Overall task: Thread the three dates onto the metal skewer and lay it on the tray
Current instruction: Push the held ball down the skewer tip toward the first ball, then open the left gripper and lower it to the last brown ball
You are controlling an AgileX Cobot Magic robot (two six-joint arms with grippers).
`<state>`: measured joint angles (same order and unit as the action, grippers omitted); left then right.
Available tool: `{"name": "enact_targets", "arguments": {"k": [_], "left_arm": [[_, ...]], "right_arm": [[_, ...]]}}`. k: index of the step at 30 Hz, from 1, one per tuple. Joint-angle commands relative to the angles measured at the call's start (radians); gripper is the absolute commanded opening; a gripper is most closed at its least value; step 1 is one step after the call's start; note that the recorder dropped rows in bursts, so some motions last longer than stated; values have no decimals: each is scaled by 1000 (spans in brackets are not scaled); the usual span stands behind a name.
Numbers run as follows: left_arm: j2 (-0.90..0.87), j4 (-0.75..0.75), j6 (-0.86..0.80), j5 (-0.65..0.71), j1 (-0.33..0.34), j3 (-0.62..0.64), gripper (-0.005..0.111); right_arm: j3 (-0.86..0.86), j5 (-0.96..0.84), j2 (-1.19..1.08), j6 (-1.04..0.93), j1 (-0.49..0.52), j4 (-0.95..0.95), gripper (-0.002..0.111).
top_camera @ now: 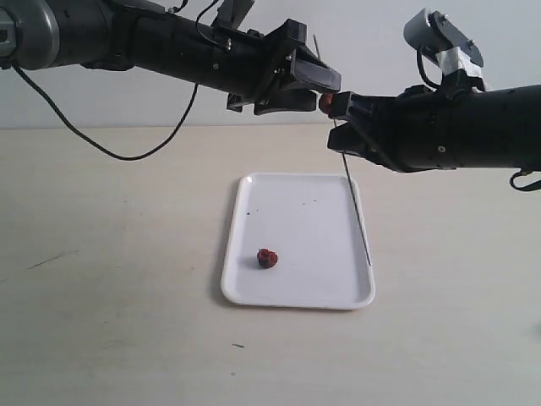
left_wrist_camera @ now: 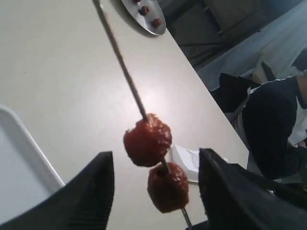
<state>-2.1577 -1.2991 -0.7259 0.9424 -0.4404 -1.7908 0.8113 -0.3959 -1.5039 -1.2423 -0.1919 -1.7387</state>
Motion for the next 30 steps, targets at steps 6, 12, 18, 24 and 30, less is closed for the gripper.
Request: {"name": "enact_targets", "arguments": {"k": [6, 12, 18, 24, 30], "left_arm": [[12, -20, -38, 30, 30, 1, 53], [33, 10, -114, 191, 96, 1, 53], [41, 327, -121, 240, 90, 1, 53], [41, 550, -109, 249, 18, 1, 53], [39, 677, -104, 246, -34, 1, 52]], "right_arm": [[3, 10, 7, -53, 5, -6, 0], [-18, 47, 56, 114, 5, 189, 0], [-18, -46, 101, 435, 5, 509, 0], [-18, -154, 105, 488, 5, 595, 0], [-18, -102, 105, 532, 5, 654, 0]]}}
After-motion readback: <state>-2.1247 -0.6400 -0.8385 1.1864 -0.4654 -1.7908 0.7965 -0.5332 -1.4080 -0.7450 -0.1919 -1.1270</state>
